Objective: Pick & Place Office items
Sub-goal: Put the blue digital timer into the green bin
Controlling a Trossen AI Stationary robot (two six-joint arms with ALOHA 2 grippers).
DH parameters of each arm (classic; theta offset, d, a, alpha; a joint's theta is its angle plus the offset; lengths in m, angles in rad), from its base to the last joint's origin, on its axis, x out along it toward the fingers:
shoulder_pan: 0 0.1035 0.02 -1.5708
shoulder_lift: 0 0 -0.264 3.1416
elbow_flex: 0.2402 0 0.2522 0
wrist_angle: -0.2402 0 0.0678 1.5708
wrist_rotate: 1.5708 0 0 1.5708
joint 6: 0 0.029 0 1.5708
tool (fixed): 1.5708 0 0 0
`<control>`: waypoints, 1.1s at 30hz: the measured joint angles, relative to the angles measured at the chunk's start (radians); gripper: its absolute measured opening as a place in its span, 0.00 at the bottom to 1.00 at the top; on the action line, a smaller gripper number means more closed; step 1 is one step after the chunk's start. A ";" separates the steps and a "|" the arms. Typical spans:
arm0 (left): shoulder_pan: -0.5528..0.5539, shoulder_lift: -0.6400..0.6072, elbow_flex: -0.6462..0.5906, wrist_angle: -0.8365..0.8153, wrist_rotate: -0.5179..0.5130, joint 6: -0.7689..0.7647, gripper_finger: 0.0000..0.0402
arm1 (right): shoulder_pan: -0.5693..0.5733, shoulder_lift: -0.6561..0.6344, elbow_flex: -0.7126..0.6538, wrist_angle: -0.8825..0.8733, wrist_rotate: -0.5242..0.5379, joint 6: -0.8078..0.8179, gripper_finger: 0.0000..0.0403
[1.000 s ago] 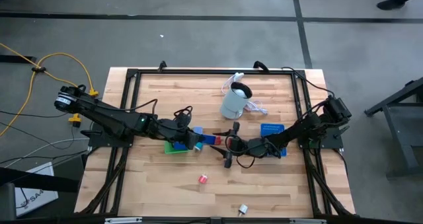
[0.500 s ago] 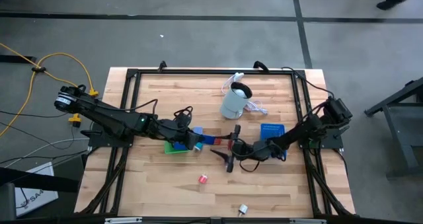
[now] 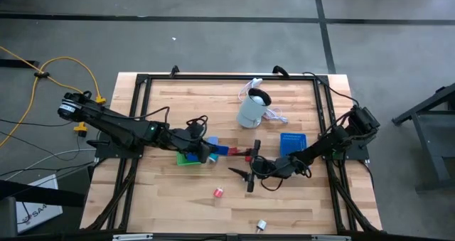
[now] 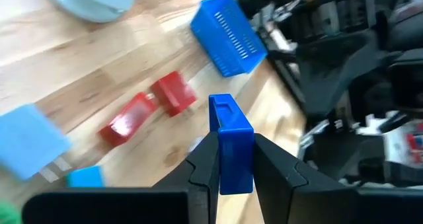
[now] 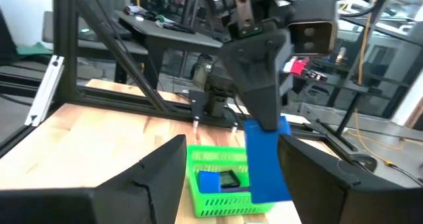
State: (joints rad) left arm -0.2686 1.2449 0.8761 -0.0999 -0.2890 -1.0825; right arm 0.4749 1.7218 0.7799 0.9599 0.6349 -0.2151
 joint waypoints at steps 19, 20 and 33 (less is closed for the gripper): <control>-0.171 -0.130 0.000 -0.618 -0.218 -0.194 0.15 | 0.002 0.000 -0.001 -0.008 0.040 -0.001 0.55; -0.172 -0.121 0.000 -0.624 -0.218 -0.172 0.15 | 0.002 0.000 -0.001 -0.008 0.040 -0.001 0.55; -0.144 0.013 0.000 -0.757 -0.220 0.021 0.15 | 0.002 0.000 -0.001 -0.014 0.044 0.000 0.55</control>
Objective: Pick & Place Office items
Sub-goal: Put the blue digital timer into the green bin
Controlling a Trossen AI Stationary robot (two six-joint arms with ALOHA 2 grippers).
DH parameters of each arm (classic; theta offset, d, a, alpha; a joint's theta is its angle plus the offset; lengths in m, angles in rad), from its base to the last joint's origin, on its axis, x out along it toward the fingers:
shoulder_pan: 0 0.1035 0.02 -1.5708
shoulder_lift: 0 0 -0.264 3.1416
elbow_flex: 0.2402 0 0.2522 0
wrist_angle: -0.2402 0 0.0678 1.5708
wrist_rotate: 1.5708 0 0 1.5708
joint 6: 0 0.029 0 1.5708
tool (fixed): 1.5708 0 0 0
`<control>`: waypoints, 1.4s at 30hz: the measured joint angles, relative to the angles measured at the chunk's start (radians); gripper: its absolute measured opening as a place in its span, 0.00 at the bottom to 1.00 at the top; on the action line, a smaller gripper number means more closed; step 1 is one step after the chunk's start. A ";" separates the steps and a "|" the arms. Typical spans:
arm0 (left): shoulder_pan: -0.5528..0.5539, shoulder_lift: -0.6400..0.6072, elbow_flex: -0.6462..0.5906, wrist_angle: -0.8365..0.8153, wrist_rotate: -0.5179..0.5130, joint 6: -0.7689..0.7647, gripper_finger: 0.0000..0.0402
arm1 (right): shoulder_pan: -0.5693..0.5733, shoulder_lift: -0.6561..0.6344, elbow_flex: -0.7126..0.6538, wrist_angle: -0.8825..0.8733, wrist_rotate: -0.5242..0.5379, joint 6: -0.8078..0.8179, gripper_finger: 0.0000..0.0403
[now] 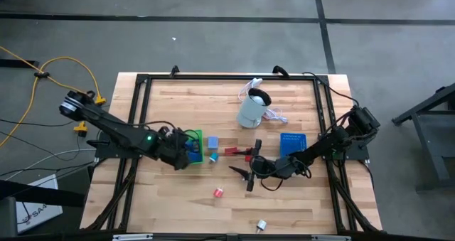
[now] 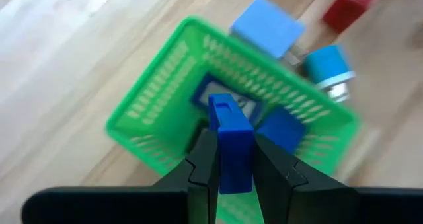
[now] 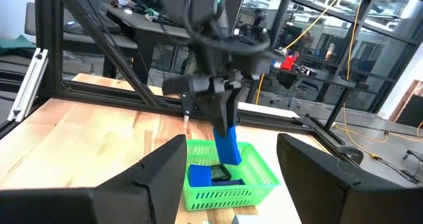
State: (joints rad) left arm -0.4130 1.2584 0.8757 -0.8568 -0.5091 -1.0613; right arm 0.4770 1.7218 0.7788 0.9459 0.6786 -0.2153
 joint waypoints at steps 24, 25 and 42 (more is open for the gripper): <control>0.005 0.099 0.000 -0.038 -0.071 0.225 0.20 | 0.000 0.000 0.000 -0.016 0.000 0.001 0.55; 0.005 0.099 0.000 -0.038 -0.070 0.228 0.21 | 0.000 0.000 0.000 -0.016 0.000 0.001 0.55; 0.005 0.099 0.000 -0.037 -0.070 0.235 0.30 | 0.000 0.000 0.000 -0.016 -0.001 0.001 0.55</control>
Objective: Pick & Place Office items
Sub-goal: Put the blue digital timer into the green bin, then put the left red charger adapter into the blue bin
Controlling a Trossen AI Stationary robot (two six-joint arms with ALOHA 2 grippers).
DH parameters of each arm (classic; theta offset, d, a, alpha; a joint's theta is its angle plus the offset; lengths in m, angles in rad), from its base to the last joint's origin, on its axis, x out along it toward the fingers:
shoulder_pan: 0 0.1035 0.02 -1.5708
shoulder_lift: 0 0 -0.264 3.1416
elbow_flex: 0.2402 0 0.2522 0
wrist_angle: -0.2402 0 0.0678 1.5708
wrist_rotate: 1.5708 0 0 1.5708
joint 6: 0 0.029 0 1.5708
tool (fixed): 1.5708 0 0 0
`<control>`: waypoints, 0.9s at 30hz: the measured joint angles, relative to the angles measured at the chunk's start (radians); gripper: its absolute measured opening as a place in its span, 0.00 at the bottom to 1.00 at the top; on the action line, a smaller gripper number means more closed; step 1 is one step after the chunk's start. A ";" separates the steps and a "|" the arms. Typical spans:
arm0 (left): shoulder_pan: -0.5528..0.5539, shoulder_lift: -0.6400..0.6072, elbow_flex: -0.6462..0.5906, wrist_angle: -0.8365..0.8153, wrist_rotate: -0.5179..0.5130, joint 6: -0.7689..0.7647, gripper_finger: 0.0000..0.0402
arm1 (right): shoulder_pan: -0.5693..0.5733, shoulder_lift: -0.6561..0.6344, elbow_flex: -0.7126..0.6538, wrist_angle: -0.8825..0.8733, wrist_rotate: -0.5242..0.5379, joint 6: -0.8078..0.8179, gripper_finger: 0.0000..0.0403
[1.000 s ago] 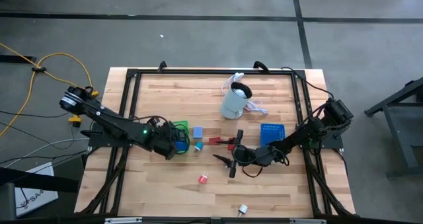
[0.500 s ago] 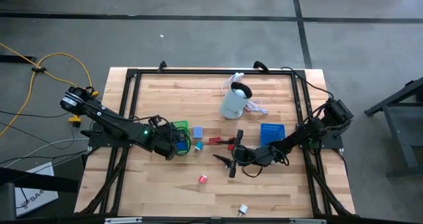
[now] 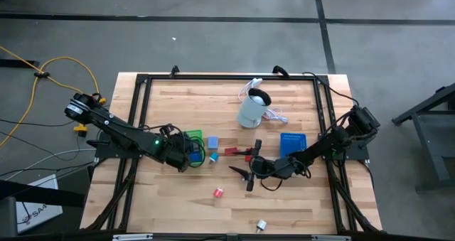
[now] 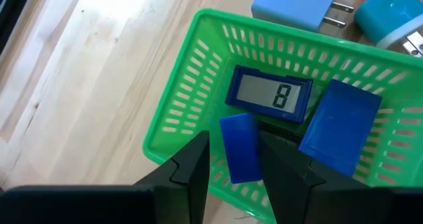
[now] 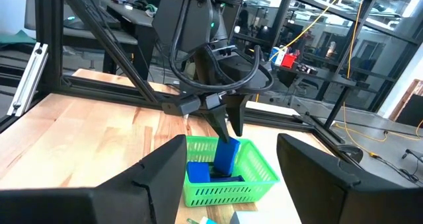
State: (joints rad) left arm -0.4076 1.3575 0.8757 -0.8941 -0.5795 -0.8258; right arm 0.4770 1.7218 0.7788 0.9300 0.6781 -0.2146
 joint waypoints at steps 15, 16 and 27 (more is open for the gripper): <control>0.000 0.000 0.000 0.091 -0.073 0.043 0.30 | 0.000 0.000 0.000 0.000 0.000 0.000 0.55; 0.000 0.000 0.000 0.102 -0.073 0.043 0.30 | 0.000 0.000 0.000 0.000 0.000 0.000 0.55; 0.000 0.000 0.000 0.121 -0.072 0.051 0.30 | 0.000 0.000 0.000 0.000 0.000 0.000 0.55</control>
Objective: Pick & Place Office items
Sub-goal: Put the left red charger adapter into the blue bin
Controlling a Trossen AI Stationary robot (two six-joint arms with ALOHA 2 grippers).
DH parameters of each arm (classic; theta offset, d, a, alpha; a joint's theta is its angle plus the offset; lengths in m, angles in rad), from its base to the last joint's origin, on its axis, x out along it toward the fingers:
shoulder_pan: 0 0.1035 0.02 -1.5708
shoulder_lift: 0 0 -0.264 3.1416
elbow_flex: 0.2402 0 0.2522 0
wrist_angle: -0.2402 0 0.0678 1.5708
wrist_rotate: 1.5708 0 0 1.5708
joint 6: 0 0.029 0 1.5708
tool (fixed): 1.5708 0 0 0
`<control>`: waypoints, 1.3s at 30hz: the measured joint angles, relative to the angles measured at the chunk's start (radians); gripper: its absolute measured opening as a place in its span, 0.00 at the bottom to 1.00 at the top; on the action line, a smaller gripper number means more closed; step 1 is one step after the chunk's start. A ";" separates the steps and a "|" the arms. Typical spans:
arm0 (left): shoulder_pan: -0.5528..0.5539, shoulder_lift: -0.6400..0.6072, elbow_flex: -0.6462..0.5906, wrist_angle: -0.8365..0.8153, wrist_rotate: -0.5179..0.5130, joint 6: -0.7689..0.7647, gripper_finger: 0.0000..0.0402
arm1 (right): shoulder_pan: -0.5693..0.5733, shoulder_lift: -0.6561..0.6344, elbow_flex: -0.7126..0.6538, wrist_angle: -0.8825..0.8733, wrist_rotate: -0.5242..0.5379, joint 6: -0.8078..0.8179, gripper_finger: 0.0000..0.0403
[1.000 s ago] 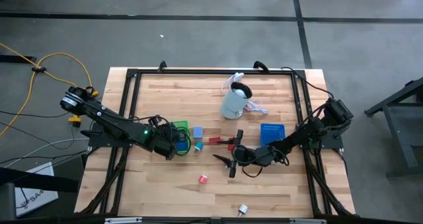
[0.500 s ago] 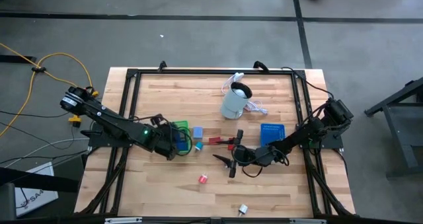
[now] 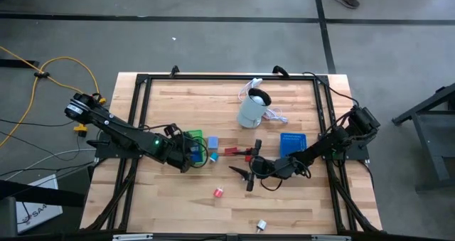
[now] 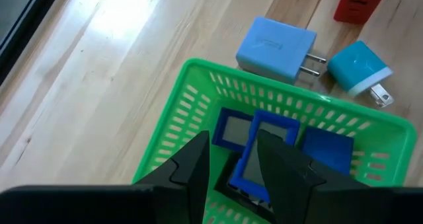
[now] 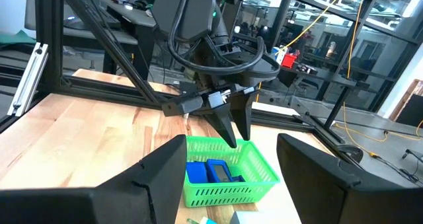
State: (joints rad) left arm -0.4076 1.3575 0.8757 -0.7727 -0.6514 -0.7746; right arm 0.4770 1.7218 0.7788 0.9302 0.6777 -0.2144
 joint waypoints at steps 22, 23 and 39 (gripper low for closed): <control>0.000 -0.170 0.000 0.176 -0.003 0.079 0.30 | 0.000 0.000 0.000 0.001 0.006 0.000 0.55; 0.000 -0.183 0.000 0.177 -0.005 0.079 0.30 | 0.000 0.000 0.000 0.001 0.014 0.000 0.55; -0.033 -0.380 0.000 0.235 -0.073 0.204 0.30 | 0.023 0.000 0.000 0.001 0.184 -0.071 0.55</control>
State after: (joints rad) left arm -0.4411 0.9775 0.8757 -0.5378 -0.7248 -0.5708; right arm 0.5000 1.7218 0.7788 0.9314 0.8617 -0.2853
